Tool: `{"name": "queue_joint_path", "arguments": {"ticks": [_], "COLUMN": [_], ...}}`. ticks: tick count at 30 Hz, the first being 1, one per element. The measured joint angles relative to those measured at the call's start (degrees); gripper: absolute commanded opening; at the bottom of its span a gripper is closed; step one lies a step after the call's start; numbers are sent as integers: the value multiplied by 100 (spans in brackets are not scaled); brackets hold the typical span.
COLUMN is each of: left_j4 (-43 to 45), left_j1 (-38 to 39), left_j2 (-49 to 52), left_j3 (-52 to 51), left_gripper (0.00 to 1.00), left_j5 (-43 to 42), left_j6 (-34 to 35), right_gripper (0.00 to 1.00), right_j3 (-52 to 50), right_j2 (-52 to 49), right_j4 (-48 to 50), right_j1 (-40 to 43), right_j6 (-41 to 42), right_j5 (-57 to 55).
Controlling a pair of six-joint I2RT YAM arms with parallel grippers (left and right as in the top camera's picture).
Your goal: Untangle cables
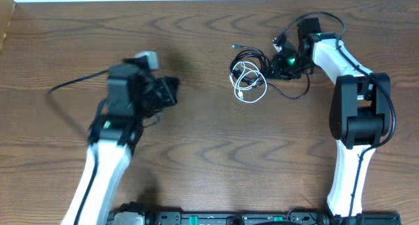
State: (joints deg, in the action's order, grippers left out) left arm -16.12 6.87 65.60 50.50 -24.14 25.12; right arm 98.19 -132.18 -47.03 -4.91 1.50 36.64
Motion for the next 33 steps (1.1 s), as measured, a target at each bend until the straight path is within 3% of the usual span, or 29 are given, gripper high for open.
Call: {"name": "queue_joint_path", "arguments": {"ticks": [4,6,9,12,19,29,33], "left_j4": [9,48,256,570,905,905,957], "left_j1": [203,398,691,966,1215,1215,1215], "left_j2": [1209,1668,2179,2498,2612,2616,2697], "left_j3": [11,13,13,24,28,28,28], "left_gripper": [9,17,40,45,46,46,46], "left_j5": [-807,-984,-1126,-1202,-1108,-208,-74], "left_j6": [81,103,186,203,203,203,205], "right_gripper": [10,9,9,7,8,30,31], "right_j3": [-2,-2,-9,-11,-15,-13,-13], "right_j2": [103,109,109,109,109,136,164], "right_j4": [-4,-2,-7,42,306,444,463], "right_j1": [-4,-24,-107,-280,-911,-1397,-1392], "right_j6": [90,208,350,533,1010,1191,1152], "right_j5": [-76,-120,-208,-254,-470,-1344,-1443]}}
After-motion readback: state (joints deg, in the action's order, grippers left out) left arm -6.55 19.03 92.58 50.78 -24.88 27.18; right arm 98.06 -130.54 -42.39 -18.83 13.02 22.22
